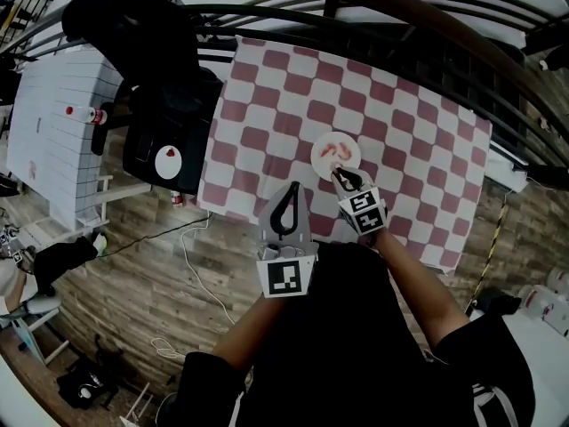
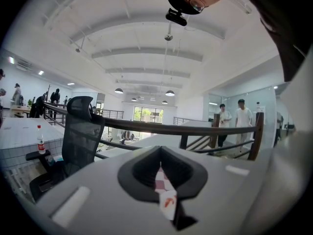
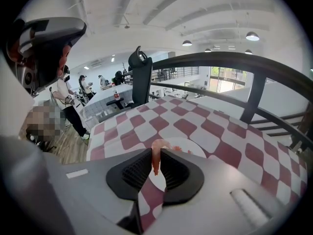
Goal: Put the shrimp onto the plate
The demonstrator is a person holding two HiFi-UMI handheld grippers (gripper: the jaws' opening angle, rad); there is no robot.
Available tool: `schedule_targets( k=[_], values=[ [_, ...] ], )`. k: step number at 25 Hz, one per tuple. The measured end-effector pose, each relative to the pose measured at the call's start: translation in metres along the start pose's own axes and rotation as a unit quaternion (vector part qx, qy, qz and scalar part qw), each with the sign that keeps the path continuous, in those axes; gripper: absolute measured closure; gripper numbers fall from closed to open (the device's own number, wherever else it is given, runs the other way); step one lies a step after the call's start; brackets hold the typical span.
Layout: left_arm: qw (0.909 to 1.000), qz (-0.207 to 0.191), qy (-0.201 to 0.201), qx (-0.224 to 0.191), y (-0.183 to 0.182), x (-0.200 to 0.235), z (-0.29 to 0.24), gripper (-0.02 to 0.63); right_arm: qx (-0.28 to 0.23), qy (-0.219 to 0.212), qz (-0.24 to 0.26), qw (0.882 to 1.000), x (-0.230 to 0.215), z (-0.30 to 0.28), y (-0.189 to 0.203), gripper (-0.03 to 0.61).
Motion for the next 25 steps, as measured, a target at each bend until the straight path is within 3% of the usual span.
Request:
schedule_targets(
  k=[25],
  values=[
    [0.9995, -0.018, -0.009, 0.023, 0.008, 0.010, 0.002, 0.604, 0.053, -0.010, -0.034, 0.998, -0.014, -0.049, 0.031, 0.523]
  ],
)
Point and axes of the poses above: the fingertips, and each gripper's own axes: z backward along the fingers, x to its left, y out of its underside, the point moved 2 cm from there along z, backward along the fingers, and after that the axes turned 3 degrees about z, right-handed, at the moved point
